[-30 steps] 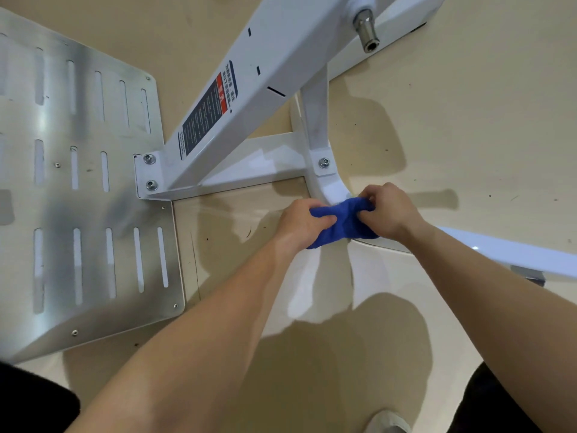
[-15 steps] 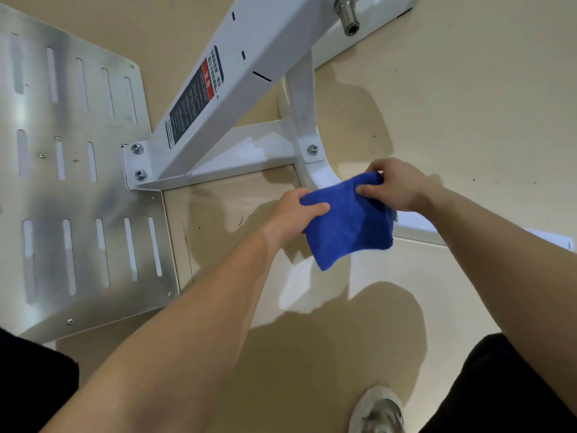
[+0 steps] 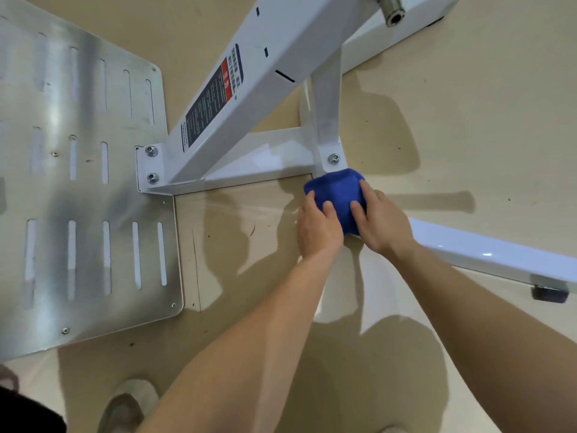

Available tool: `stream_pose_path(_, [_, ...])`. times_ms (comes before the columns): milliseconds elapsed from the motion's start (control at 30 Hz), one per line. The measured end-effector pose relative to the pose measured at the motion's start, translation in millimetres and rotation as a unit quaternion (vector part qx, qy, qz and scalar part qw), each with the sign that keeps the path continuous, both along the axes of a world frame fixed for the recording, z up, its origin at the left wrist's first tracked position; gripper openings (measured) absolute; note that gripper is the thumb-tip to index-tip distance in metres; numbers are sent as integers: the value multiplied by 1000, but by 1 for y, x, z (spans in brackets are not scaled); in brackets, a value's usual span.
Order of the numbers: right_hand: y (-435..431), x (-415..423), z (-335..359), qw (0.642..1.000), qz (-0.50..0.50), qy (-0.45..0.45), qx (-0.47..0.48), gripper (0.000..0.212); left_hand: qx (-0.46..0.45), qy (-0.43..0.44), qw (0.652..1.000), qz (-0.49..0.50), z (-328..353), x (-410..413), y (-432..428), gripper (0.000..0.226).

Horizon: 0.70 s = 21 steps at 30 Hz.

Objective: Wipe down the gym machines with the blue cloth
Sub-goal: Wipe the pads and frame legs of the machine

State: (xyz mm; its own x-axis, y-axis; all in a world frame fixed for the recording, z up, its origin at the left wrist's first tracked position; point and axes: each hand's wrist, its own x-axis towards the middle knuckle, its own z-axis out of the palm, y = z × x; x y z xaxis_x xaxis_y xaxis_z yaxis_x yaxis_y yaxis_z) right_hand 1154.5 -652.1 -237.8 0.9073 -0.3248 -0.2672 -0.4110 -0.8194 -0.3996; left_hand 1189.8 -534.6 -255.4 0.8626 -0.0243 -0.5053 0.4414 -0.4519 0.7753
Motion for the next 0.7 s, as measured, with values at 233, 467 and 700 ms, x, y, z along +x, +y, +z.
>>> stream_pose_path(233, [-15, 46, -11, 997, -7, 73, 19, 38, -70, -15, 997, -16, -21, 28, -32, 42])
stream_pose_path(467, [-23, 30, -8, 995, 63, 81, -9, 37, 20, -52, 998, -5, -19, 6, -40, 47])
stream_pose_path(700, [-47, -6, 0, 989, 73, 121, -33, 37, -6, 23, 1000, -12, -3, -38, -55, 88])
